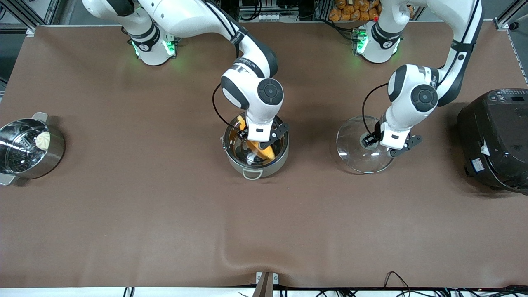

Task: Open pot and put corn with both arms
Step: 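Lower the corn into the pot and open the right gripper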

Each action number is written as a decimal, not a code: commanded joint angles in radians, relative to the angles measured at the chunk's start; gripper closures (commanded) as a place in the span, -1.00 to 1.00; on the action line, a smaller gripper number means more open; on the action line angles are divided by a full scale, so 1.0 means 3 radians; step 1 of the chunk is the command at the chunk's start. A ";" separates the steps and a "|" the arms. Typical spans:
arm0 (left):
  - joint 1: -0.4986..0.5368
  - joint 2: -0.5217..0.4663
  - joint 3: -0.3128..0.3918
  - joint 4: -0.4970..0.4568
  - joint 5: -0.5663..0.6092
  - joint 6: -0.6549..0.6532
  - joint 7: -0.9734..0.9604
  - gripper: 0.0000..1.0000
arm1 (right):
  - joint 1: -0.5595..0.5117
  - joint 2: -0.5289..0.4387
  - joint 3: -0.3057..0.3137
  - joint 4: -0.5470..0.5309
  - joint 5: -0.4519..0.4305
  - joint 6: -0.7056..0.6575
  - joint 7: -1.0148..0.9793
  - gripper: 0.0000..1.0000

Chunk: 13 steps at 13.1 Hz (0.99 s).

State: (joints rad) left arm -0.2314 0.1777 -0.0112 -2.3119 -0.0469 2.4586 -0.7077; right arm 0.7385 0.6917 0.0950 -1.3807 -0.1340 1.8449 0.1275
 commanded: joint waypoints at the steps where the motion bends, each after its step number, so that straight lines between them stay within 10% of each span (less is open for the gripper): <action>1: 0.0096 0.0016 -0.0034 -0.0030 -0.0038 0.0154 0.0073 1.00 | 0.0013 -0.0020 -0.0025 -0.0015 -0.0049 0.0017 0.0066 -1.00; 13: 0.0224 0.0185 -0.0034 -0.0117 -0.0038 0.0487 0.0125 1.00 | -0.1079 -0.0796 -0.0030 -0.0300 0.0002 -0.0259 -0.0020 -1.00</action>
State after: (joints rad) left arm -0.1771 0.2491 -0.0116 -2.3370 -0.0469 2.5857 -0.6970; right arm 0.5141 0.5417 0.0647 -1.3711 -0.1351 1.7568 0.1337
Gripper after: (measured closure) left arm 0.498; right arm 0.000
